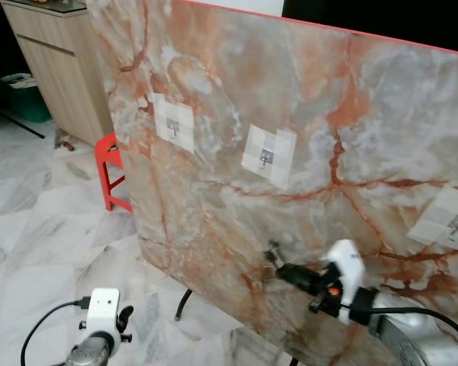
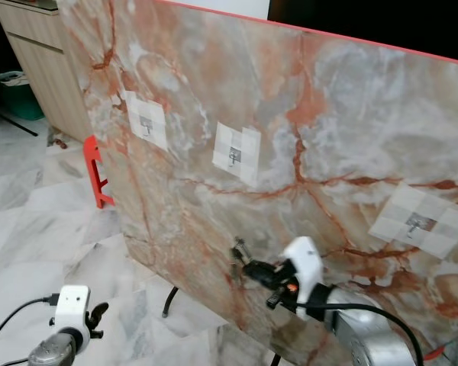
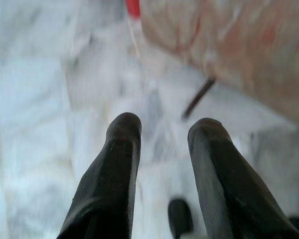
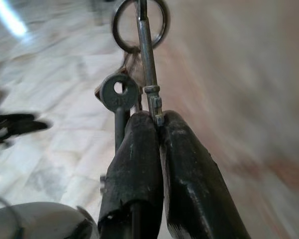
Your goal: Hang keys on a hook
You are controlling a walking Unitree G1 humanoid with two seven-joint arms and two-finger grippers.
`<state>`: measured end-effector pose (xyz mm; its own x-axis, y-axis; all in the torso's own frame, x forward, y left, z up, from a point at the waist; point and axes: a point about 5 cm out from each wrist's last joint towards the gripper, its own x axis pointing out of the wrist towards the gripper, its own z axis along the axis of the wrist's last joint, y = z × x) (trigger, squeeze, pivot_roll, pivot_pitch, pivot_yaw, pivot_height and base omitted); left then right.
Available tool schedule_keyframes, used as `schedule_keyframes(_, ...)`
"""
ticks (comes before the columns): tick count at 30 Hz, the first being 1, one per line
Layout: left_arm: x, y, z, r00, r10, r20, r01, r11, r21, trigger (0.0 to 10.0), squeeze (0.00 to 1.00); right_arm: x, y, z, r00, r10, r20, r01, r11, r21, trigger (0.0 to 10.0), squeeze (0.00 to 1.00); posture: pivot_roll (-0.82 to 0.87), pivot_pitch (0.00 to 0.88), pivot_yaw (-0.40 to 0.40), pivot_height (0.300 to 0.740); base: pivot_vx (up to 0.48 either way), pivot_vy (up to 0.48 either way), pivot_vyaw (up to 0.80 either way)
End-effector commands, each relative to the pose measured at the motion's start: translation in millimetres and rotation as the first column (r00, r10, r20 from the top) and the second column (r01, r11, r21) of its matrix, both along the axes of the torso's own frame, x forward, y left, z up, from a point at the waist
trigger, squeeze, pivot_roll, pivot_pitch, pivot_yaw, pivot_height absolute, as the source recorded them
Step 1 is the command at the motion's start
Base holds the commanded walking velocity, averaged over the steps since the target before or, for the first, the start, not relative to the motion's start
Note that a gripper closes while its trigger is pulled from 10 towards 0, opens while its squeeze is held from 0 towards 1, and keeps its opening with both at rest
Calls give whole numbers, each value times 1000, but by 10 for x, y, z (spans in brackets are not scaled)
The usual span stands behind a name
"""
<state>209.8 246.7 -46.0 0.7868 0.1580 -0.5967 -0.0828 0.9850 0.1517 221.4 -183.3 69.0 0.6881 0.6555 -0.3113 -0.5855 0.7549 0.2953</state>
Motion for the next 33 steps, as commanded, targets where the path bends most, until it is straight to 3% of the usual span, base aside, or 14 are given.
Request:
schedule_keyframes(1,-30,-24,-33,1000,2,-10,-2,1000,10,10000,0,-38,-161,-58,996,-87,-22,87,996,2,10000,0,-155,0,-57,740,0,0,0)
schedule_keyframes(6,-95,-43,-94,999,18,-42,-17,999,33,10000,0,-240,-327,-344,976,-178,-125,178,984,-6,10000,0,-160,0,-55,740,0,0,0)
schedule_keyframes(11,-114,-56,-117,998,22,-55,-20,999,38,10000,0,-456,-479,-725,935,-245,-257,226,969,-100,10000,0,-159,0,-62,740,0,0,0)
schedule_keyframes(12,-118,-61,-122,998,23,-58,-20,999,39,10000,0,-508,-524,-823,915,-276,-294,250,960,-126,10000,0,-155,0,-63,740,0,0,0)
schedule_keyframes(14,-142,-48,-136,997,44,-67,-42,998,37,10000,0,-654,-653,-1101,828,-410,-382,356,911,-206,10000,0,-156,0,-59,740,0,0,0)
schedule_keyframes(15,-142,-48,-136,997,44,-67,-42,998,37,10000,0,-654,-653,-1101,828,-410,-382,356,911,-206,10000,0,-156,0,-59,740,0,0,0)
schedule_keyframes(17,-151,-44,-142,996,52,-71,-49,998,36,10000,0,-719,-686,-1202,794,-456,-402,381,889,-256,10000,0,-150,0,-55,740,0,0,0)
schedule_keyframes(18,-162,-45,-150,996,47,-78,-44,998,39,10000,0,-759,-691,-1274,757,-499,-423,419,866,-272,10000,0,-154,0,-52,740,0,0,0)
schedule_keyframes(19,-162,-45,-150,996,47,-78,-44,998,39,10000,0,-759,-691,-1274,757,-499,-423,419,866,-272,10000,0,-154,0,-52,740,0,0,0)
schedule_keyframes(24,-231,-45,-195,992,47,-114,-43,998,44,10000,0,-839,-712,-1459,622,-637,-455,531,770,-352,10000,0,-157,0,-38,740,0,0,0)
schedule_keyframes(27,-238,-66,-204,992,37,-118,-32,999,44,10000,0,-851,-710,-1494,582,-671,-458,564,740,-368,10000,0,-157,0,-38,740,0,0,0)
schedule_keyframes(31,-304,-112,-258,987,19,-160,-15,999,29,10000,0,-914,-745,-1558,419,-786,-455,678,604,-419,10000,0,-153,0,-11,740,0,0,0)
schedule_keyframes(32,-304,-112,-258,987,19,-160,-15,999,29,10000,0,-914,-745,-1558,419,-786,-455,678,604,-419,10000,0,-153,0,-11,740,0,0,0)
schedule_keyframes(33,-334,-115,-279,984,27,-178,-24,999,22,10000,0,-926,-742,-1571,389,-803,-452,691,578,-434,10000,0,-154,0,-9,740,0,0,0)
